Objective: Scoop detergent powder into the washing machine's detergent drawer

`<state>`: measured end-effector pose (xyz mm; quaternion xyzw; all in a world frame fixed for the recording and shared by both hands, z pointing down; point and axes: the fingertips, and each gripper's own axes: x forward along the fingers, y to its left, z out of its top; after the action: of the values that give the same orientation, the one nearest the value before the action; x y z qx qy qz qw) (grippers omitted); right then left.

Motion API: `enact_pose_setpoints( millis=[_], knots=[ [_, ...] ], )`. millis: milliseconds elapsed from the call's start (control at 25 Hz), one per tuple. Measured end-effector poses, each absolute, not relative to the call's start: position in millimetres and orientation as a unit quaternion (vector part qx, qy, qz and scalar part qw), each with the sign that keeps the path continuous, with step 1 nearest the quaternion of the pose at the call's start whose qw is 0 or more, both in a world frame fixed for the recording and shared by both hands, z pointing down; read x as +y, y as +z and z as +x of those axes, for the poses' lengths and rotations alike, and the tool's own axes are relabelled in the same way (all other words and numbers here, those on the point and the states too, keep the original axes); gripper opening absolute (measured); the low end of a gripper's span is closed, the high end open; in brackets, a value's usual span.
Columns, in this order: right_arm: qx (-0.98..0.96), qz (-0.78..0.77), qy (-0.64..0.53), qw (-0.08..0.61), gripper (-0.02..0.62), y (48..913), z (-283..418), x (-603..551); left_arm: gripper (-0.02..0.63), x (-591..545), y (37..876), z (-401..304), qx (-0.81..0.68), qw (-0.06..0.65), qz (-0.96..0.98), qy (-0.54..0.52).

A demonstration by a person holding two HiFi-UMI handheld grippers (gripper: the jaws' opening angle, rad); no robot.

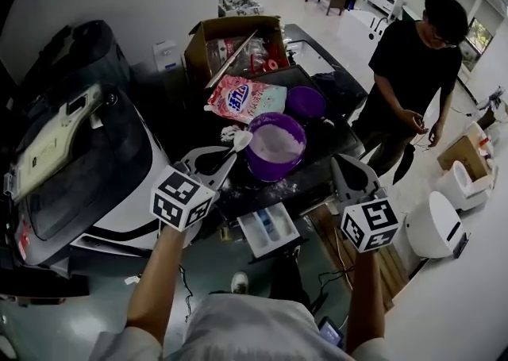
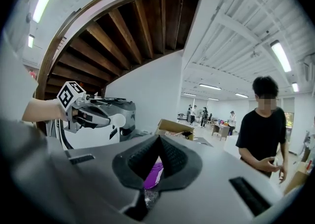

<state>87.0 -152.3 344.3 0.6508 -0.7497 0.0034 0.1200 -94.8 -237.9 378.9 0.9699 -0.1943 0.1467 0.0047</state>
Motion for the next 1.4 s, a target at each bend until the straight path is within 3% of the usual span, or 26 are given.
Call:
enact_pose_setpoints(
  millis=[720, 1400],
  knots=[
    [-0.818, 0.553, 0.081, 0.134, -0.003, 412, 145, -259, 0.015, -276, 439, 5, -0.077, 0.018, 0.920, 0.383],
    [-0.854, 0.489, 0.110, 0.139, -0.003, 443, 166, -298, 0.015, -276, 491, 36, 0.036, 0.024, 0.814, 0.579]
  ],
)
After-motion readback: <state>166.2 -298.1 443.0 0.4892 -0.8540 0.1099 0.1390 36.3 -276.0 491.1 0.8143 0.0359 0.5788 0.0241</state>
